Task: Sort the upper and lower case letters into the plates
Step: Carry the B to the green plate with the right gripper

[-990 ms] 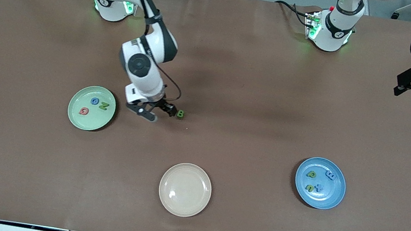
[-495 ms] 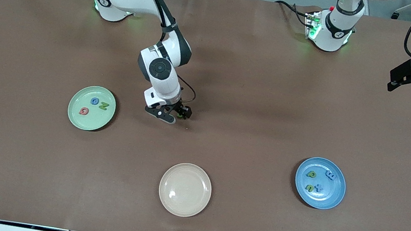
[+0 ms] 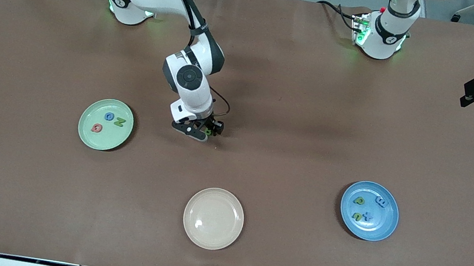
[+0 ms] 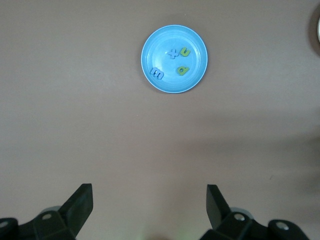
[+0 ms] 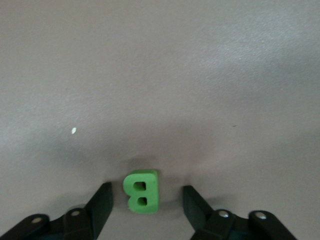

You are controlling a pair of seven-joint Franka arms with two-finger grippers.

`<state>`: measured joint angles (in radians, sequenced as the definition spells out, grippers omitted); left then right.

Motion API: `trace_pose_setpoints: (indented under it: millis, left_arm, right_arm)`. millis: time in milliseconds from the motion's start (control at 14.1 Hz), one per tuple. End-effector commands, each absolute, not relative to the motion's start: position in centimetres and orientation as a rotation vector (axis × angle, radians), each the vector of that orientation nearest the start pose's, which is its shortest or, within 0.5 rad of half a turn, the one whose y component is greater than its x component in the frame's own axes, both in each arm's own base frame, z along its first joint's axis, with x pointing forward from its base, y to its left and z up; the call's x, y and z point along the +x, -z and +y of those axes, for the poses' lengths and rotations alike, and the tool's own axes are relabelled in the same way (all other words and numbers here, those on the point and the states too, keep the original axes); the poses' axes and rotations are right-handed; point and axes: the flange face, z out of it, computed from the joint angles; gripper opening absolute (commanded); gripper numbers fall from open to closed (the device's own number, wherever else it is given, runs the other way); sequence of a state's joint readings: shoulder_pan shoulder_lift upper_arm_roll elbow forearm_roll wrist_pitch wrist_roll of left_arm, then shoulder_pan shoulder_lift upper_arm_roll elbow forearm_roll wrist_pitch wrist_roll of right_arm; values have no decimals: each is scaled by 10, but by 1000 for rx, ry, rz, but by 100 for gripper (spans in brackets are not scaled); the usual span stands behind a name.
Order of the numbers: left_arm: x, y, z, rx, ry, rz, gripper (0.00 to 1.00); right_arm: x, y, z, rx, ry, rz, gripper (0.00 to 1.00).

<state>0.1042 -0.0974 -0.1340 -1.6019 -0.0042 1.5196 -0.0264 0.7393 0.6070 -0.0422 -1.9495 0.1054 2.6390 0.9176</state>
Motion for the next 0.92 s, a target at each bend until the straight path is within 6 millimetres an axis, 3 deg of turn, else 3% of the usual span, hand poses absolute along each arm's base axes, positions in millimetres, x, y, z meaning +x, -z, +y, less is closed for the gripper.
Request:
trace_pose_setpoints:
  millis: [0,141,354,707,849]
  left_arm:
    - [515,-657,-19,-3118,11,19,100]
    - [513,-660,-18,-3117,16,17,100]
    - [515,-657,-18,-3119,14,17,100]
    - [515,-657,-17,-3121,9,15,100]
    - [515,-656,-9,-3121,4,-6,100]
  right_arm:
    - [472,-160,403,-3066,15,459,59]
    - [471,-161,404,-3074,21,454,58]
    - [473,-159,402,-3083,34,453,48]
    - [482,-160,391,-3097,57,458,3]
    - [494,-163,376,-3099,70,475,1]
